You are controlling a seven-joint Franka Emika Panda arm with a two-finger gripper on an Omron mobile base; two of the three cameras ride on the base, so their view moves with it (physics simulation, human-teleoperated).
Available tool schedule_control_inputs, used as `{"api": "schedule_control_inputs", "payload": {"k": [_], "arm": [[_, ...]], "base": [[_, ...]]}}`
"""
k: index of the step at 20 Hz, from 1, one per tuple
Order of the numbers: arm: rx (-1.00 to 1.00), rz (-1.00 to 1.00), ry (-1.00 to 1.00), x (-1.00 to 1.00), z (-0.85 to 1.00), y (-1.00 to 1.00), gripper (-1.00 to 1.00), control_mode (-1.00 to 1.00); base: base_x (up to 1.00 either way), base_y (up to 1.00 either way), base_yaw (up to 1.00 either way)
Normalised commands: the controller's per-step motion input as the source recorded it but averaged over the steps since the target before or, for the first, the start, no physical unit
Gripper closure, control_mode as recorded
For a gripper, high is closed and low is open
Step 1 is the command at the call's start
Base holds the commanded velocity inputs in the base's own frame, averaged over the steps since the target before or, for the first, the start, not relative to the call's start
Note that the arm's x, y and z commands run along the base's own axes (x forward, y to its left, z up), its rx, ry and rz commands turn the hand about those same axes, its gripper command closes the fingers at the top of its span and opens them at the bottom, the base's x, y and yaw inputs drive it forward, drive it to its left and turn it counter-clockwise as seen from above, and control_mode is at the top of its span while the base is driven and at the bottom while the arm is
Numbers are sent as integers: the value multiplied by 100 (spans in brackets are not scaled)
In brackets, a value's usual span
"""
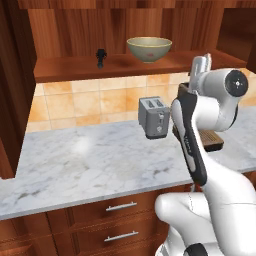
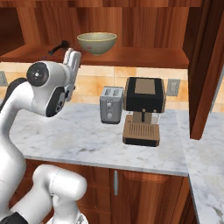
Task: Pick the mug and place it in the sink. Pick the bowl and place it in the open cabinet and then close the cabinet.
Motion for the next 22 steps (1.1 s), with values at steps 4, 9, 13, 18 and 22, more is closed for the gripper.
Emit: {"api": "schedule_control_inputs", "payload": {"k": [4, 9, 13, 18, 22], "arm": [[10, -5, 9, -71, 0, 0, -100, -100], [11, -1, 17, -49, -30, -3, -100, -100], [7, 0, 5, -10, -23, -5, -100, -100], [4, 0, 0, -19, -15, -2, -100, -100], [6, 0, 2, -11, -18, -5, -100, -100]], "base": [[0, 0, 0], [0, 0, 0], [0, 0, 0], [0, 0, 0], [0, 0, 0]]}}
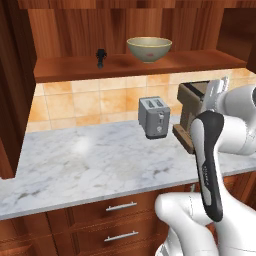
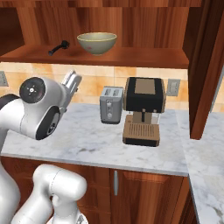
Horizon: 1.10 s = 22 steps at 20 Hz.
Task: Pick the mug and place it in the sink. Pick the bowl and place it in the open cabinet and then close the cabinet.
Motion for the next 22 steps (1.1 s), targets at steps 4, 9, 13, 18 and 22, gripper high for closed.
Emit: {"api": "schedule_control_inputs", "payload": {"k": [4, 9, 13, 18, 22], "arm": [[2, 0, 0, -20, -5, -4, -100, -100], [0, 0, 0, -42, 0, 0, -100, -100], [0, 0, 0, -40, 2, -2, -100, -100], [4, 0, 0, -39, 19, -5, -100, -100], [12, 0, 0, -45, 37, -30, -100, -100]], "base": [[0, 0, 0], [0, 0, 0], [0, 0, 0], [0, 0, 0], [0, 0, 0]]}}
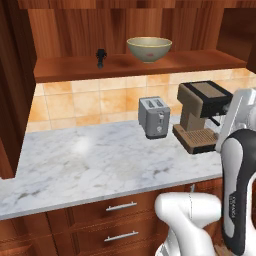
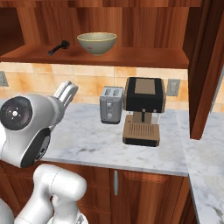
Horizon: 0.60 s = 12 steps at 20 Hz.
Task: Pick the mug and place it in the sink. Pick the bowl and place it in the open cabinet and then close the cabinet.
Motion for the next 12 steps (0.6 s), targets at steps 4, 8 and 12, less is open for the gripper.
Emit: {"api": "schedule_control_inputs", "payload": {"k": [4, 8, 12], "arm": [[6, -2, 0, -56, 41, -13, -100, -100], [2, -1, -3, -53, 27, -3, -100, -100], [3, 0, -5, -56, 24, -18, -100, -100]], "base": [[0, 0, 0], [0, 0, 0], [0, 0, 0]]}}
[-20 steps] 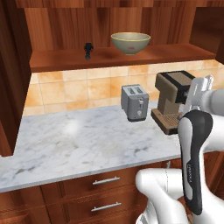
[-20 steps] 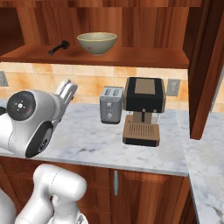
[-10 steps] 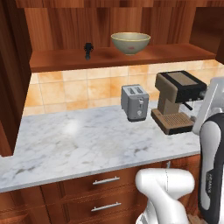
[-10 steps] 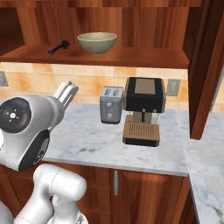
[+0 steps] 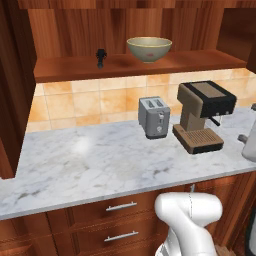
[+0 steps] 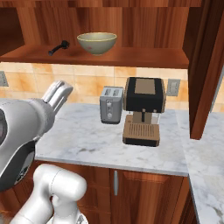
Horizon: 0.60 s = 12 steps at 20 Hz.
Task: Pick the mug and place it in the sink. Pick the bowl and place it in the open cabinet and then close the cabinet.
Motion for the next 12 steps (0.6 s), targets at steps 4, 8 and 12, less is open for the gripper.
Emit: {"api": "schedule_control_inputs", "payload": {"k": [4, 8, 12], "arm": [[8, 0, -1, -47, 11, -41, -100, -100], [13, 0, 0, -11, 0, -76, -100, -100], [5, 0, 0, 1, 0, -61, -100, -100]], "base": [[0, 0, 0], [0, 0, 0], [0, 0, 0]]}}
